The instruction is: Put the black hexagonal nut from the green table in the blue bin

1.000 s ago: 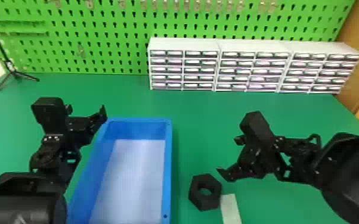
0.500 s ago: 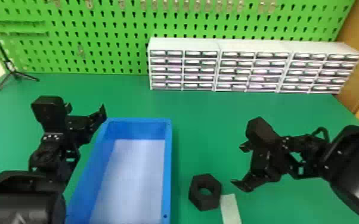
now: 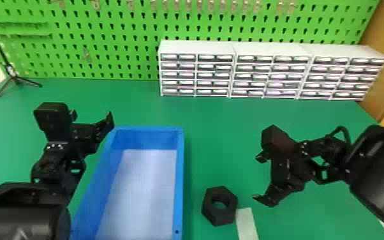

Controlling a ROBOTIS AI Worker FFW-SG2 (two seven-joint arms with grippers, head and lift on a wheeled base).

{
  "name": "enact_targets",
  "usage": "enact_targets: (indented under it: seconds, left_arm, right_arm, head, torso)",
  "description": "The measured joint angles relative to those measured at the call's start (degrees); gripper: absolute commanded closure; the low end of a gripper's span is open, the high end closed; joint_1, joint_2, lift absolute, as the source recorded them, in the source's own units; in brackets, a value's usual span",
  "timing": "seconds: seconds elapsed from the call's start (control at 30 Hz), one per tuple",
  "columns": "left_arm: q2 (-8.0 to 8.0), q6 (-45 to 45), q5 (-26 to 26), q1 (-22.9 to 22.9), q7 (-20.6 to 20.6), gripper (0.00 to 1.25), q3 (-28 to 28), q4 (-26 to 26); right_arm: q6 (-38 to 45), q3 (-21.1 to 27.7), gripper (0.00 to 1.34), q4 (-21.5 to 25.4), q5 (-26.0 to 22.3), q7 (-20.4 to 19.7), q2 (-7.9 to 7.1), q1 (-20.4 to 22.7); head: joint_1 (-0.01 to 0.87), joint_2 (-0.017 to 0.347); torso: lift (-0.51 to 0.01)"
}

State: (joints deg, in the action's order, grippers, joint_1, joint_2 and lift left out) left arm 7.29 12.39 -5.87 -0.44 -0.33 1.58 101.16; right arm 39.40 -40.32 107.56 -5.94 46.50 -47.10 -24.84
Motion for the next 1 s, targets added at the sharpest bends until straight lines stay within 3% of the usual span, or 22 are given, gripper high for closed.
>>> enact_targets:
  seconds: [0.33, 1.0]
  left_arm:
    - [0.08, 0.0, -0.1, -0.1, 0.0, 0.31, 0.1, 0.0]
    - [0.18, 0.0, 0.0, -0.1, 0.0, 0.31, 0.0, 0.0]
  right_arm:
    - [0.3, -0.6, 0.1, -0.3, 1.0, 2.0, -0.31, -0.5]
    - [1.1, -1.5, 0.1, -0.3, 0.4, 2.1, -0.59, -1.1]
  head:
    - [0.683, 0.028]
    - [0.683, 0.028]
  torso:
    - [-0.096]
    - [-0.096]
